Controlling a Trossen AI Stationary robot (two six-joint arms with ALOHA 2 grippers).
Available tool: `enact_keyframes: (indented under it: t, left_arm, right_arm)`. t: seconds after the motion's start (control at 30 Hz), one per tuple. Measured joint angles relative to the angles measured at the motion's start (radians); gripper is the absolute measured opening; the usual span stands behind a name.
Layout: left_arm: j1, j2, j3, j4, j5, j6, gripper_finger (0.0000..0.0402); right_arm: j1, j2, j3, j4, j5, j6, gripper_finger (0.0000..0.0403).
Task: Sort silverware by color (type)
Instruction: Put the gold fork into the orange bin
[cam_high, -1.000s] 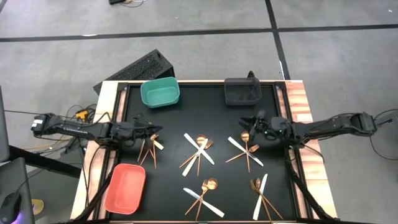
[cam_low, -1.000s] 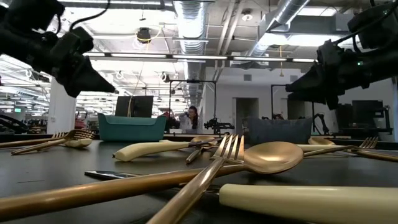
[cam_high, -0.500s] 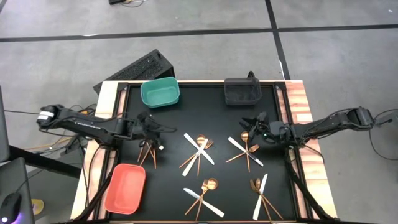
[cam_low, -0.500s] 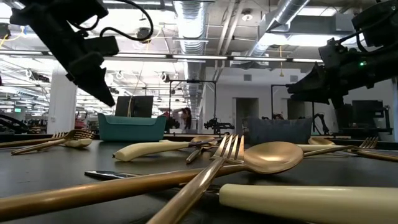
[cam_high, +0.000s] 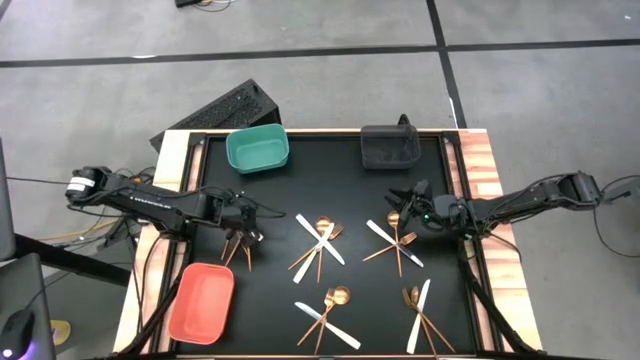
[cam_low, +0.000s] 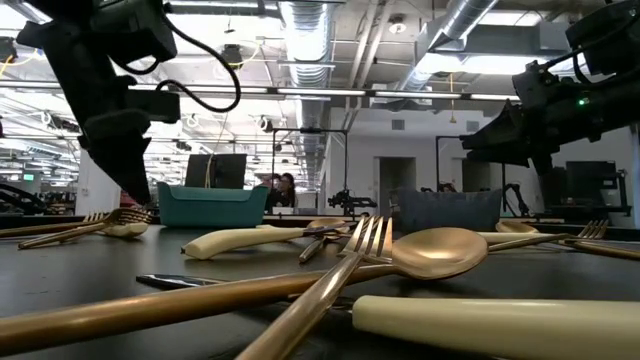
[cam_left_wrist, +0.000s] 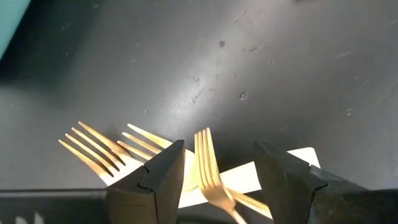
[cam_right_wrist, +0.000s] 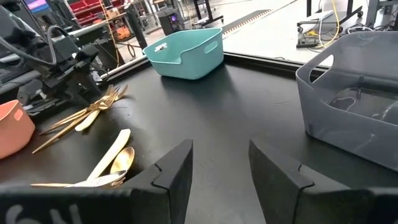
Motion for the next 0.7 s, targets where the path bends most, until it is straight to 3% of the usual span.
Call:
enact_keyframes:
  t: [0.47,0.7]
  left_arm:
    - [0.0,0.131,0.0,0.002,-0.009,-0.008,0.0119]
    - [0.0,0.133,0.0,0.0,-0.011,-0.018,0.0049]
  right_arm:
    - [0.0,0.0,0.0,-0.013,-0.001,0.0,0.0175]
    - [0.0,0.0,0.0,-0.031,-0.002,0.0,0.0175]
